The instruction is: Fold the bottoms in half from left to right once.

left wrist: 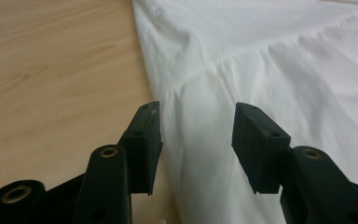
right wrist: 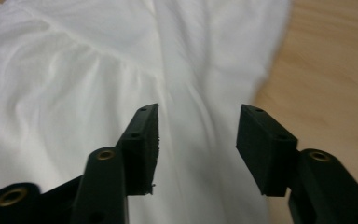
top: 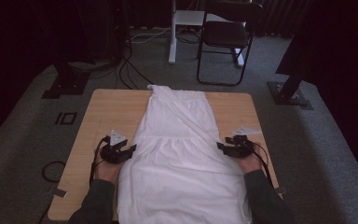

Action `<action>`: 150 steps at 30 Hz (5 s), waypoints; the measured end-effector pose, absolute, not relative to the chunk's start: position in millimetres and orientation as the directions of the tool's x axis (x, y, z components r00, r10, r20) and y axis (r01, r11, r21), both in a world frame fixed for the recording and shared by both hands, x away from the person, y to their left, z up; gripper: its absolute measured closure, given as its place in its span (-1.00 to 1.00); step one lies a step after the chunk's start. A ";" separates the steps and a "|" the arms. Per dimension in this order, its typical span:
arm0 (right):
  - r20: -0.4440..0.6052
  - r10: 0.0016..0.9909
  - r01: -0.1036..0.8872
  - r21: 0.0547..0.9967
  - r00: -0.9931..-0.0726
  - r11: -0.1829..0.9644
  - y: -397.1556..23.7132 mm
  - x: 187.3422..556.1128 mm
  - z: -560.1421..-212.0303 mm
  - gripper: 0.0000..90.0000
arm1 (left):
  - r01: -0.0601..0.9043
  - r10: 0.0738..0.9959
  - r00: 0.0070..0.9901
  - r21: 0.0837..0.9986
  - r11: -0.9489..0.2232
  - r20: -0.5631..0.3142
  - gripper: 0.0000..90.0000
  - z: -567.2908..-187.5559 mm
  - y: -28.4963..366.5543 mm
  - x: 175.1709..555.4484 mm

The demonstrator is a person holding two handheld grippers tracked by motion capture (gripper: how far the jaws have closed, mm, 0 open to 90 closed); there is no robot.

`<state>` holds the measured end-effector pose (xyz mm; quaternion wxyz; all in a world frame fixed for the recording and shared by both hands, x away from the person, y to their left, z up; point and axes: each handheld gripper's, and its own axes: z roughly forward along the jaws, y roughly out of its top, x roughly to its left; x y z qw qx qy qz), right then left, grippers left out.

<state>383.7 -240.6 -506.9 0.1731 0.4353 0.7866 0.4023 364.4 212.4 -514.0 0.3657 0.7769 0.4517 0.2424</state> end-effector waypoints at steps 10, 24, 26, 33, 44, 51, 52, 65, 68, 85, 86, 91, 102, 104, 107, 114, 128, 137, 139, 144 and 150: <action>-0.105 0.839 0.571 0.687 -0.534 0.449 -186.9 445.0 -539.8 -0.17 | 0.535 0.857 0.498 0.730 -0.425 0.133 0.12 -519.4 178.9 415.5; 0.050 0.911 0.619 0.749 -0.410 0.238 -230.8 453.7 -543.3 0.60 | 0.569 0.852 0.507 0.693 -0.443 0.128 0.19 -542.2 175.7 424.8; 0.060 0.903 0.586 0.778 -0.426 0.225 -228.3 453.7 -536.5 0.40 | 0.559 0.853 0.504 0.702 -0.442 0.136 0.18 -541.2 175.3 424.8; 0.044 0.854 0.578 0.754 -0.519 0.312 -200.7 475.7 -535.2 0.16 | 0.555 0.867 0.484 0.724 -0.410 0.119 0.11 -540.3 175.7 426.0; 0.027 0.932 0.597 0.775 -0.361 0.209 -216.7 466.2 -547.7 0.90 | 0.568 0.860 0.504 0.718 -0.403 0.083 0.02 -548.0 172.7 426.7; 0.053 0.924 0.629 0.748 -0.378 0.214 -218.4 459.2 -558.1 0.87 | 0.557 0.828 0.557 0.707 -0.435 0.070 0.70 -548.1 170.2 418.2; 0.053 0.921 0.630 0.745 -0.385 0.220 -219.9 454.2 -558.0 0.87 | 0.556 0.826 0.559 0.707 -0.437 0.071 0.73 -548.2 169.7 414.3; 0.148 0.886 0.653 0.731 -0.439 0.201 -246.9 344.2 -562.9 0.87 | 0.522 0.771 0.636 0.715 -0.466 0.038 0.75 -554.2 171.7 307.5; 0.175 0.877 0.673 0.711 -0.448 0.203 -250.7 325.1 -561.8 0.86 | 0.530 0.759 0.651 0.713 -0.459 0.005 0.73 -554.5 175.3 290.5; 0.016 0.785 0.509 0.769 -0.619 0.386 -166.6 407.2 -518.5 0.19 | 0.482 0.781 0.622 0.758 -0.439 0.057 0.21 -526.9 151.8 355.0; 0.000 0.771 0.501 0.760 -0.637 0.414 -159.5 414.4 -521.1 0.10 | 0.489 0.779 0.625 0.750 -0.446 0.056 0.20 -530.4 149.3 357.0; -0.030 0.766 0.519 0.718 -0.642 0.463 -136.0 439.9 -533.2 -0.17 | 0.508 0.772 0.633 0.722 -0.470 0.057 0.16 -543.7 141.2 362.0; -0.078 0.899 0.452 0.844 -0.432 0.290 -190.9 441.1 -495.5 0.97 | 0.527 0.774 0.633 0.717 -0.457 0.028 0.11 -554.3 141.1 359.8; -0.027 0.919 0.487 0.842 -0.394 0.233 -207.3 444.3 -499.6 0.94 | 0.527 0.773 0.634 0.718 -0.454 0.022 0.10 -554.6 141.8 358.9; 0.011 0.929 0.556 0.804 -0.369 0.211 -219.6 452.9 -523.2 0.88 | 0.529 0.770 0.637 0.709 -0.466 0.031 0.08 -551.8 140.6 359.7; 0.072 0.927 0.640 0.743 -0.368 0.196 -223.4 463.9 -557.6 0.77 | 0.465 0.789 0.605 0.756 -0.460 0.108 0.06 -519.5 132.3 386.5; 0.070 0.913 0.638 0.736 -0.402 0.224 -221.8 454.5 -557.1 0.74 | 0.552 0.820 0.568 0.707 -0.442 0.070 0.55 -549.7 124.4 428.0; 0.088 0.876 0.625 0.734 -0.474 0.265 -223.6 393.2 -559.4 0.75 | 0.539 0.810 0.585 0.726 -0.427 0.042 0.55 -555.3 143.4 353.2; 0.108 0.868 0.633 0.728 -0.484 0.263 -225.3 377.0 -559.6 0.76 | 0.524 0.801 0.597 0.736 -0.429 0.043 0.55 -557.4 146.1 333.5; 0.191 0.832 0.660 0.707 -0.522 0.252 -231.3 342.9 -560.4 0.73 | 0.516 0.798 0.601 0.747 -0.419 0.032 0.54 -560.0 152.6 311.6; 0.167 0.828 0.590 0.776 -0.535 0.224 -234.8 350.0 -535.5 0.02 | 0.511 0.792 0.610 0.745 -0.430 0.038 0.51 -559.7 149.7 315.2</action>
